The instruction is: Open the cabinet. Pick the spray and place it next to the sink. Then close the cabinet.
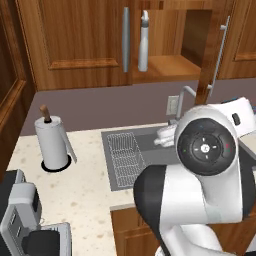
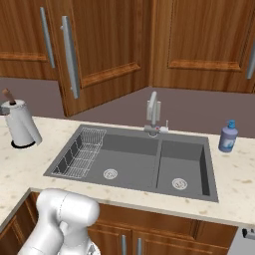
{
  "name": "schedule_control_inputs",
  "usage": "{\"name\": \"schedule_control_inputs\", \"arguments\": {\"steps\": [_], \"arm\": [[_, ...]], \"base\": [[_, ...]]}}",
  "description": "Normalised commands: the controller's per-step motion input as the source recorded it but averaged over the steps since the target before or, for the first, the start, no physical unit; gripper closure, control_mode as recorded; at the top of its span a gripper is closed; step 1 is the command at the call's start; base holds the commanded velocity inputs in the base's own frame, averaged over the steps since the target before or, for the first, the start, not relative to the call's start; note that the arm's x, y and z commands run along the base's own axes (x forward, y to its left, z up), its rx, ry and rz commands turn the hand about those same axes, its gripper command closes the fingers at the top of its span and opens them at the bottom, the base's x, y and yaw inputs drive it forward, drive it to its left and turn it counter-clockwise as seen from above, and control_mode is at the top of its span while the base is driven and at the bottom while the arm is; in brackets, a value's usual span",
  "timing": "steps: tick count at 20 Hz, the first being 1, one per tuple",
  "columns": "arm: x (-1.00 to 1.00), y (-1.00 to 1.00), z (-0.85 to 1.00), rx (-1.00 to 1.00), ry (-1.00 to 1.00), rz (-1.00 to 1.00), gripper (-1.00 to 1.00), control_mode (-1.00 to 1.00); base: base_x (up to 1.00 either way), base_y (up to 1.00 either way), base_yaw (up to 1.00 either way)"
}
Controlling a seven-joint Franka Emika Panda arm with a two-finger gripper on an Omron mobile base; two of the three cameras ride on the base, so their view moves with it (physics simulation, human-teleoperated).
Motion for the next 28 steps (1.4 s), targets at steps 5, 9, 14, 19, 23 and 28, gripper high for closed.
{"name": "schedule_control_inputs", "arguments": {"steps": [5,9,14,19,23,28], "arm": [[0.97,0.38,0.08,-0.17,0.23,0.0,-1.0,-1.0],[1.0,-0.01,0.0,-0.1,0.25,0.0,-1.0,-1.0],[0.87,-0.49,0.0,-0.02,0.23,0.0,-1.0,-1.0],[0.57,-0.92,0.0,0.0,0.19,0.0,-1.0,-1.0],[0.42,-0.92,0.0,0.0,0.13,0.0,-1.0,-1.0],[-0.15,-1.0,0.0,0.0,0.01,0.0,-1.0,-1.0]], "base": [[0.0,0.0,0.0],[0.0,0.0,0.0],[0.0,0.0,0.0],[0.0,0.0,0.0],[0.0,0.0,0.0],[0.0,0.0,0.0]]}}
